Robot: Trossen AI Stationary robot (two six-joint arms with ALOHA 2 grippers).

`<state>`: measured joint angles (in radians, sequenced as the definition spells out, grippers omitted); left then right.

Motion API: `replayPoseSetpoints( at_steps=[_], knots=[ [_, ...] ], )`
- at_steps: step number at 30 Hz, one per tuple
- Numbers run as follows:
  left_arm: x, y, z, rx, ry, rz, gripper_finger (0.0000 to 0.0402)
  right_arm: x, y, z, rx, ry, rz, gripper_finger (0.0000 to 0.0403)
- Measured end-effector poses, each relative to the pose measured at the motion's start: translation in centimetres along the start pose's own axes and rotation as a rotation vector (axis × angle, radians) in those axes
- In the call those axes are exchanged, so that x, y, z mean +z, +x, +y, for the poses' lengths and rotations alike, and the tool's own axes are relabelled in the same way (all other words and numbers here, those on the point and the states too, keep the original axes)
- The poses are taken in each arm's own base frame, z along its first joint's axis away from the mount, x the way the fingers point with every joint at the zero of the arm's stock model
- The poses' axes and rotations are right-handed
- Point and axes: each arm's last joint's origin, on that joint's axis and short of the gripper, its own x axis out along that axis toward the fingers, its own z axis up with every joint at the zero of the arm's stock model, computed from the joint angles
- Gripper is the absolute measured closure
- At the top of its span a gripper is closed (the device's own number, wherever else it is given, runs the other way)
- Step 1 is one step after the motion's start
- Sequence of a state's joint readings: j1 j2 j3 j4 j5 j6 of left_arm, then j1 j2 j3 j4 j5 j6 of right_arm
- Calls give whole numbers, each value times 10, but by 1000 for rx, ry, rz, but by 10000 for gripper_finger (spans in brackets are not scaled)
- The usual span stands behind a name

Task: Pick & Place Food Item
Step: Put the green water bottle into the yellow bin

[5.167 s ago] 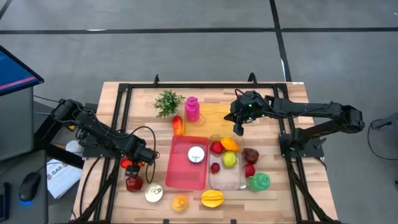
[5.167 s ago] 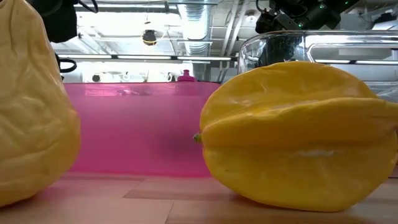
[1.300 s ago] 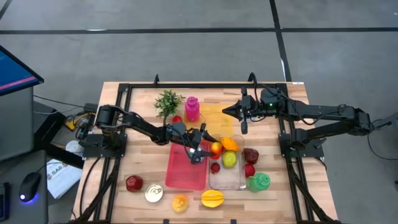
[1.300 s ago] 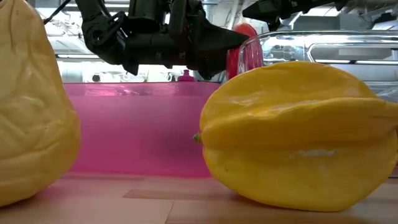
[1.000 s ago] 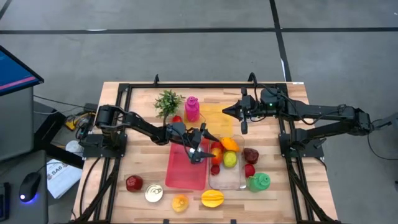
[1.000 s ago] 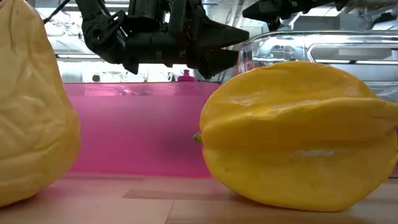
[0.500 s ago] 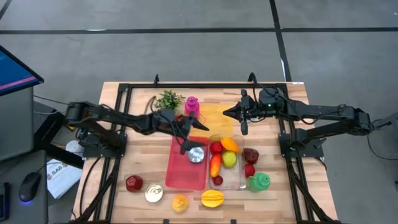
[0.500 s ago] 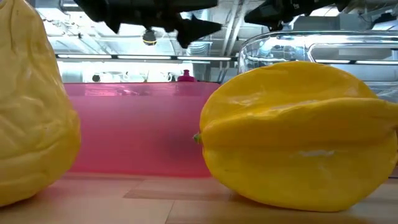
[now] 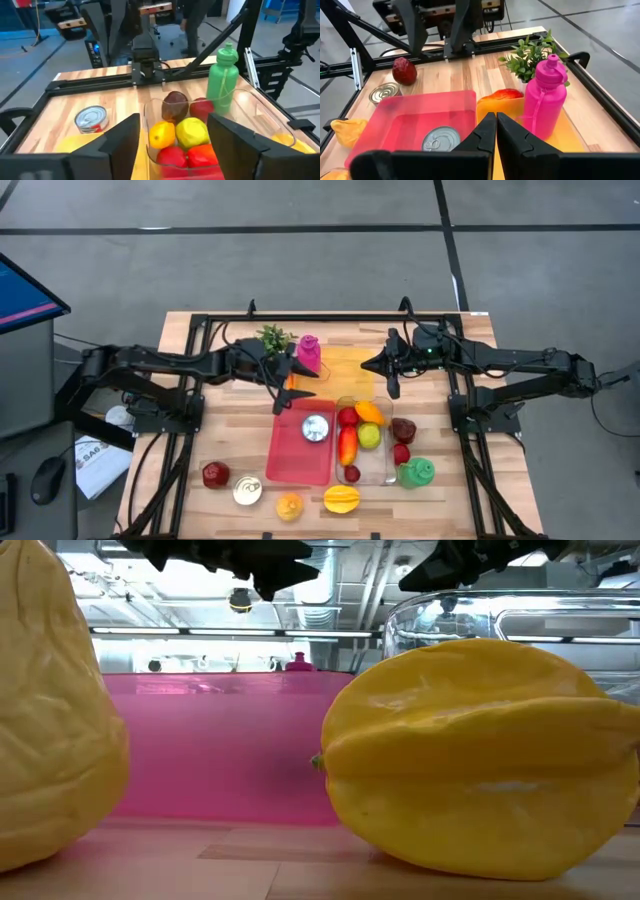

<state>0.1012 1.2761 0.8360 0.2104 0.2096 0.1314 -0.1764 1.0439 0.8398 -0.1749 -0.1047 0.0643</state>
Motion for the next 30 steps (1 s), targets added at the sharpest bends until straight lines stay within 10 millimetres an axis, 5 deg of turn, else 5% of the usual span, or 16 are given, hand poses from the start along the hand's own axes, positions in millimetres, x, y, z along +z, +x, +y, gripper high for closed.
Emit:
replayPoseSetpoints(
  at_steps=[10,17,30],
  knots=[
    [-5,-9,-3,-13,-58,95,253,-3,0,0,-2,0,29,392],
    [-10,-50,-16,118,-444,317,290,-10,0,-1,-4,-31,99,392],
    [6,-79,-49,21,-525,276,320,-13,0,-1,-3,-82,138,392]
  ],
)
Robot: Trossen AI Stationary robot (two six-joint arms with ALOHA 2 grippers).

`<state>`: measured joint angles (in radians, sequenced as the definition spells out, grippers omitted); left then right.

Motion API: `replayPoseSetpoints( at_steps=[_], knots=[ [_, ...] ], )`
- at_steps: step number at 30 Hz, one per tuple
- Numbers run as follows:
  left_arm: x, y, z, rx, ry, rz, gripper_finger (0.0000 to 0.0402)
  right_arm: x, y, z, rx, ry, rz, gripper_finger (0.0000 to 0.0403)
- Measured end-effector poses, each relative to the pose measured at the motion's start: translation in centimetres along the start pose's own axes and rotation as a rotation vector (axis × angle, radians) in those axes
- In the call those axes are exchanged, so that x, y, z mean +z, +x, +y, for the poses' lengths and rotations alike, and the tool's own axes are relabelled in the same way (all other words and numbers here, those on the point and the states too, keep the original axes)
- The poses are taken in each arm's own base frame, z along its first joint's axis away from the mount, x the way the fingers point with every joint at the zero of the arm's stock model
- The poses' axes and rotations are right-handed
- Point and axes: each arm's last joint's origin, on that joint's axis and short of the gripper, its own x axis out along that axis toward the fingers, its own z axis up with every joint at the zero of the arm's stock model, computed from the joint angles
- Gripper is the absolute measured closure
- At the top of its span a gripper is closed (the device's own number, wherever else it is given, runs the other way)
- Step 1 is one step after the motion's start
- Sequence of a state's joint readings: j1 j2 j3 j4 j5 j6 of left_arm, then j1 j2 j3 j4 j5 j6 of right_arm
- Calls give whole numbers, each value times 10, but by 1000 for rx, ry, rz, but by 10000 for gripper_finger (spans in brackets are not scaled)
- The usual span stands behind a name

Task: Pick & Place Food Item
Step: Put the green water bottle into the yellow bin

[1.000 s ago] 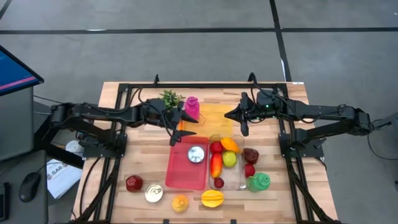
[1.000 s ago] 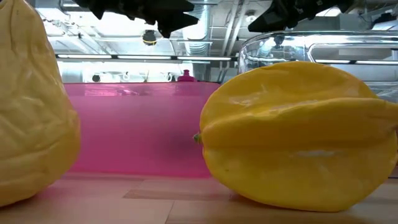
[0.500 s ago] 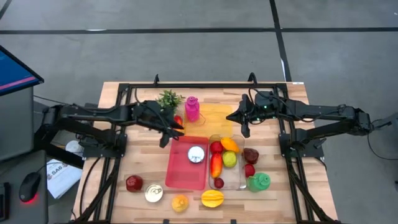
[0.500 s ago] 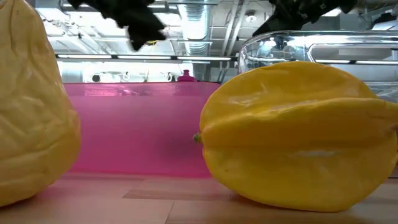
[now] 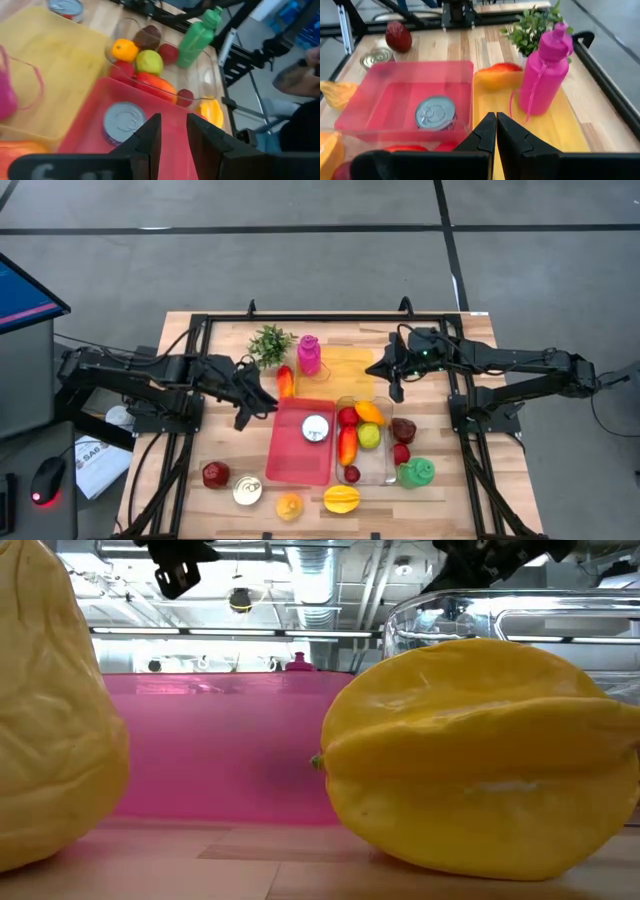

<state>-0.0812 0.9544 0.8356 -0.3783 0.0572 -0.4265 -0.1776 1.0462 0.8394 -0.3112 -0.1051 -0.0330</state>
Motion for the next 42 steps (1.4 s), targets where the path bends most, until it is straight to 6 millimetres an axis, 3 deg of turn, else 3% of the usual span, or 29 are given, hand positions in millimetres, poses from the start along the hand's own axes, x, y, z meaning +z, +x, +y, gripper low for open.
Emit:
replayPoseSetpoints(
  at_steps=[5,13,25,34,42],
  knots=[
    [0,1,0,7,4,2,320,-6,0,0,0,61,63,392],
    [4,13,0,165,72,-94,331,-12,-1,1,-9,235,126,392],
    [-8,35,-20,103,125,-41,347,-13,-3,19,23,256,144,400],
    [-12,39,-24,86,137,-24,349,-8,-28,42,119,194,66,401],
    [-11,38,-25,84,136,-29,349,-4,-51,55,321,160,1,387]
  ],
)
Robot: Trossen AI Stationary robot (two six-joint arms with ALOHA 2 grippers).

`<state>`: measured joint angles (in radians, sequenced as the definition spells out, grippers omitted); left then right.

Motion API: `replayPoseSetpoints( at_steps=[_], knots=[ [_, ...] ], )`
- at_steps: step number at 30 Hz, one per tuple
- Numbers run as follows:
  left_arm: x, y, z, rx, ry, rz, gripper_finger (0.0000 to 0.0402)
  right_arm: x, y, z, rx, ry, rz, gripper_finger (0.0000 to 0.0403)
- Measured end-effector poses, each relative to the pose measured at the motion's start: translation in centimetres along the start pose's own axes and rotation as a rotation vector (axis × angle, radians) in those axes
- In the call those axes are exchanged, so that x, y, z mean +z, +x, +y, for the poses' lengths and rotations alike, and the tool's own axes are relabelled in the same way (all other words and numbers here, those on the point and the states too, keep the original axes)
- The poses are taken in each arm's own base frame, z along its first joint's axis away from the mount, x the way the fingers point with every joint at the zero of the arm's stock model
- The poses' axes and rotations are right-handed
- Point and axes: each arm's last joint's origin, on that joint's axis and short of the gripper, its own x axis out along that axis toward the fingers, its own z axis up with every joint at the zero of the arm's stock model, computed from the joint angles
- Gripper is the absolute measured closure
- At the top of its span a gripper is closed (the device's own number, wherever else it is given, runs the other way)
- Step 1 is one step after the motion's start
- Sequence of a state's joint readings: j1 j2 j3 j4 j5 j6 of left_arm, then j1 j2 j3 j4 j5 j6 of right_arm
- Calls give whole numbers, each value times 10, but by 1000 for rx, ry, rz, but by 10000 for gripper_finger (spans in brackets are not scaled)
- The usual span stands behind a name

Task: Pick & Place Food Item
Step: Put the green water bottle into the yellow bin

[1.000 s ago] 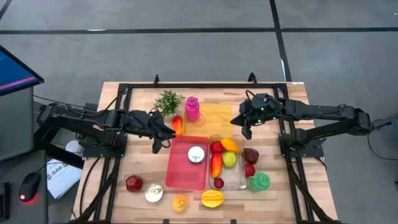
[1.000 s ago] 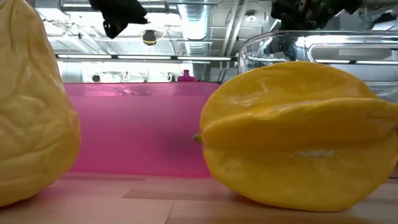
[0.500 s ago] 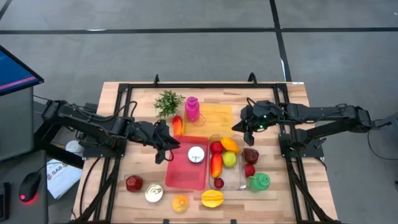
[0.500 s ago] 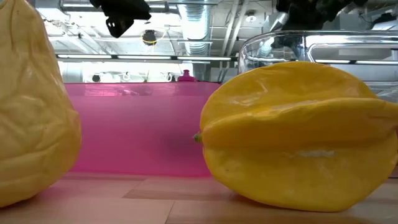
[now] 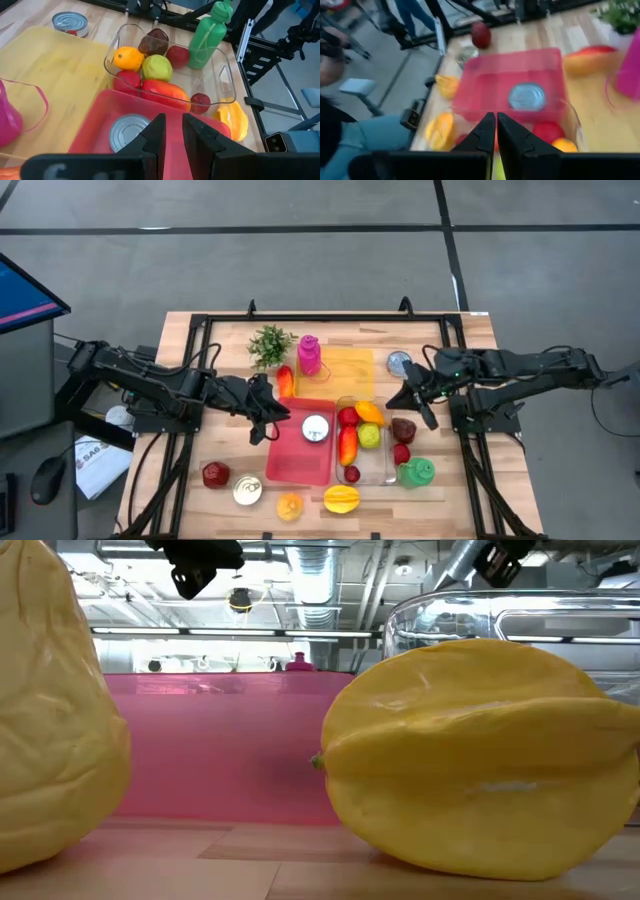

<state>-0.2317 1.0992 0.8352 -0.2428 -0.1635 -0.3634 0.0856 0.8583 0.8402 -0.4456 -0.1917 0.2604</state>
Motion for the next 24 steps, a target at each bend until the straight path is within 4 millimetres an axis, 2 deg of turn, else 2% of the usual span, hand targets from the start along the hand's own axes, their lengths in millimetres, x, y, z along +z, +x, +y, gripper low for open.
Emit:
replayPoseSetpoints(
  at_steps=[6,10,16,24],
  knots=[
    [1,0,0,-2,-1,-5,349,-5,-14,21,134,-47,-4,400],
    [1,0,0,-2,-1,-6,349,-15,-23,37,72,-29,0,401],
    [3,0,0,-7,-5,-25,349,-38,-30,54,-21,9,98,402],
    [4,0,-1,-11,-8,-38,349,-56,-33,80,61,-122,165,402]
  ],
)
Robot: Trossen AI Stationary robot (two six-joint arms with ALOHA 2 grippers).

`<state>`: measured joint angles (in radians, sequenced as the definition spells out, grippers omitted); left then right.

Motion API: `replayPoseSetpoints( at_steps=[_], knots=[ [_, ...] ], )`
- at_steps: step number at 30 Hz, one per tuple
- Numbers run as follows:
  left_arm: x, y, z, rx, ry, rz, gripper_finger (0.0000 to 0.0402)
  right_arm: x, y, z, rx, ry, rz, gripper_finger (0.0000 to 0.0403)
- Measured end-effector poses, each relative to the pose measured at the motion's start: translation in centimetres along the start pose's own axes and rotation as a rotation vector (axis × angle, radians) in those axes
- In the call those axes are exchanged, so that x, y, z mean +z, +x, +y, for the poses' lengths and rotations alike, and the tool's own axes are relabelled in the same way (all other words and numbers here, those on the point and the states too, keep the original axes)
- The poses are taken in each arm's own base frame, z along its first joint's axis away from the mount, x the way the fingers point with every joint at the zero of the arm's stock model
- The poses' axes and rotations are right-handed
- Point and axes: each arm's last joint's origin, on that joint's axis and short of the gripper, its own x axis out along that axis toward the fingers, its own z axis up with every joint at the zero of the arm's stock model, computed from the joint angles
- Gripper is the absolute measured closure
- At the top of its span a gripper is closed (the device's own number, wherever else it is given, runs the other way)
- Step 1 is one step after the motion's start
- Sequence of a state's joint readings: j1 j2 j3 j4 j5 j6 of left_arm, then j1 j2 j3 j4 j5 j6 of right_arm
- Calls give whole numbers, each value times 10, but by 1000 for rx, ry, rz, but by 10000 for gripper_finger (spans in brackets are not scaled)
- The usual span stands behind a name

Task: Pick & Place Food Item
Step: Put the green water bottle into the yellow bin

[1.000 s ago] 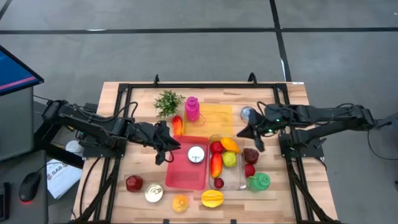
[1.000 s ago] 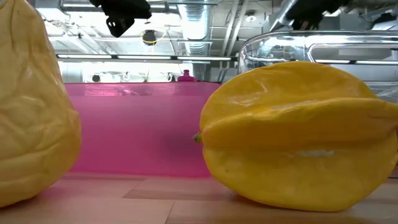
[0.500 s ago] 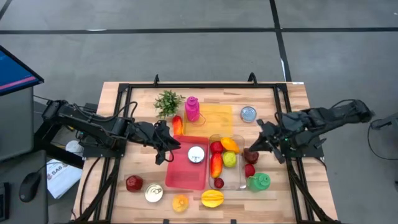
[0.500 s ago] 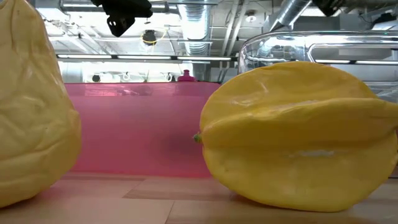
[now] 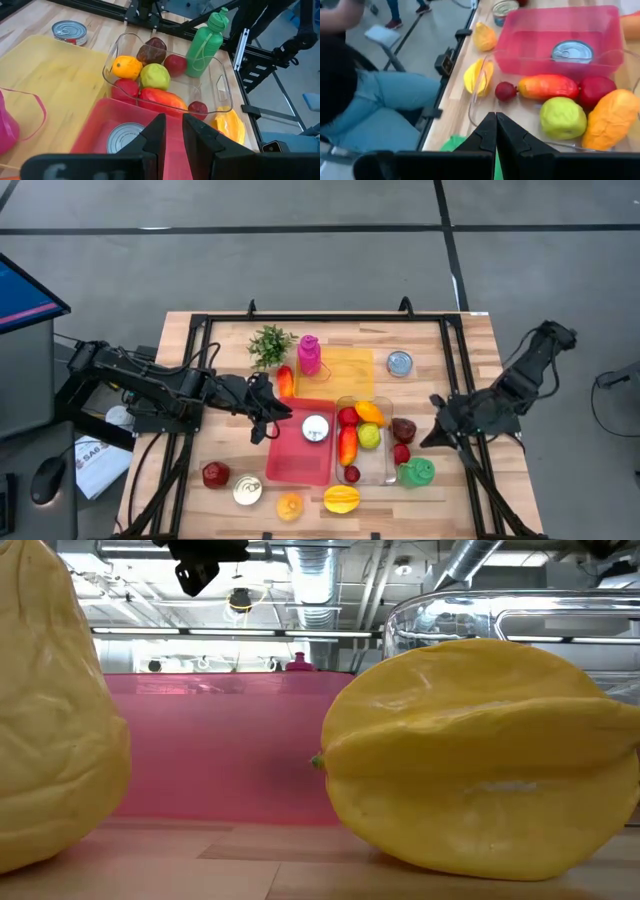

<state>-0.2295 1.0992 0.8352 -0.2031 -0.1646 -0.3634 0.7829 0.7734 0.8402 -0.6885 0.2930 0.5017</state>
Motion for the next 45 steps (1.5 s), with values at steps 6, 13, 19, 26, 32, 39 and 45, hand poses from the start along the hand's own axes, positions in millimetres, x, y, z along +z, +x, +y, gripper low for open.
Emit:
replayPoseSetpoints(
  at_steps=[6,13,19,26,32,39,45],
  knots=[
    [0,0,0,-1,-1,-2,349,-11,1,18,68,-144,54,403],
    [0,0,0,4,-1,-5,349,-17,-6,28,146,-245,61,402],
    [1,0,1,22,-1,-12,349,-16,-2,28,126,-241,65,360],
    [1,0,1,25,-2,-13,349,-18,9,30,92,-255,98,241],
    [1,0,1,25,-2,-13,349,-19,13,31,84,-263,114,158],
    [1,0,1,27,-2,-13,349,-22,24,36,61,-284,155,167],
    [1,0,1,27,-2,-13,349,-25,34,39,40,-299,193,183]
  ],
)
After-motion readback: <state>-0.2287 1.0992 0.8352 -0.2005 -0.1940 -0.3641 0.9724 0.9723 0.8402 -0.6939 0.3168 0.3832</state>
